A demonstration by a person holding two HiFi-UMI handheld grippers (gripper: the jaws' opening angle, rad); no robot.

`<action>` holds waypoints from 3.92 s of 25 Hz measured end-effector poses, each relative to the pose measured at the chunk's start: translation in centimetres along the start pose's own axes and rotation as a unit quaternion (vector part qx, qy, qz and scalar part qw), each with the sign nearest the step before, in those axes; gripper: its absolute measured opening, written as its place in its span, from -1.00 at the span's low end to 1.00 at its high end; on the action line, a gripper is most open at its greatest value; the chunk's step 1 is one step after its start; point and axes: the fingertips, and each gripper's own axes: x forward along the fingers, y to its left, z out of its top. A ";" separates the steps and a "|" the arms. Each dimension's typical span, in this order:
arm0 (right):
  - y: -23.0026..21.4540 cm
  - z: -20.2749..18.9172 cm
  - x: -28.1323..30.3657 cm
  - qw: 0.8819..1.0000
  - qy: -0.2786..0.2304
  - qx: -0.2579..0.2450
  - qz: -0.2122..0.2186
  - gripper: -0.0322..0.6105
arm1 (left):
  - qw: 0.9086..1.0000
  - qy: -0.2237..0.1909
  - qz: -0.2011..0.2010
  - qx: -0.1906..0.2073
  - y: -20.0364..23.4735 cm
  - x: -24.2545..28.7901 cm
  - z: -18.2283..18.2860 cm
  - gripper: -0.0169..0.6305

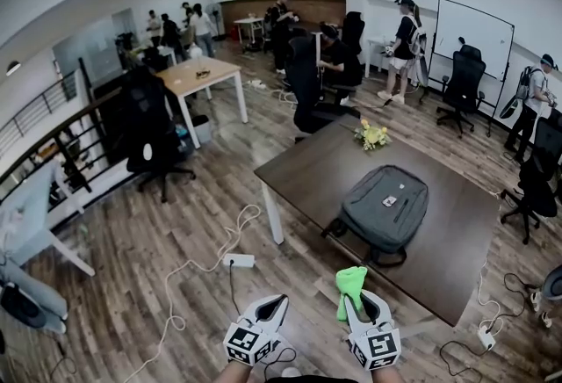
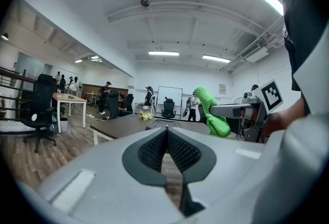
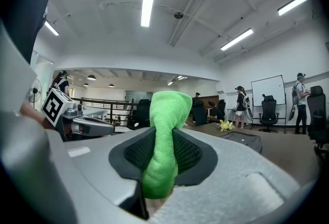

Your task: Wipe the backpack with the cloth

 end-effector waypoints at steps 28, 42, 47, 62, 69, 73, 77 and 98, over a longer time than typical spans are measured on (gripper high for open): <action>-12.5 1.2 18.0 1.000 0.004 0.022 0.002 -0.59 | 0.999 0.032 0.007 -0.028 11.6 16.6 2.2 -0.89; -25.1 1.5 23.2 1.000 0.000 0.030 0.000 -0.59 | 0.999 0.033 -0.032 0.005 10.0 31.9 5.5 -0.89; -28.3 1.6 23.6 0.999 -0.004 0.039 -0.026 -0.59 | 0.998 0.039 -0.046 0.017 9.6 35.3 5.6 -0.89; -37.0 0.8 27.4 0.984 0.009 0.050 -0.171 -0.59 | 0.979 0.043 -0.195 0.033 11.4 49.1 7.1 -0.89; -37.7 1.5 29.6 0.973 0.028 0.051 -0.224 -0.59 | 0.966 0.039 -0.257 0.013 13.9 52.6 8.8 -0.89; -38.2 0.8 30.4 0.962 0.023 0.056 -0.266 -0.59 | 0.956 0.048 -0.290 0.008 14.8 54.0 8.1 -0.89; -39.2 0.8 30.4 0.949 0.022 0.054 -0.310 -0.59 | 0.944 0.056 -0.325 0.001 14.8 55.1 8.1 -0.89; -45.8 -7.2 33.7 0.930 0.113 0.142 -0.319 -0.59 | 0.944 0.096 -0.316 0.015 15.5 59.5 4.7 -0.89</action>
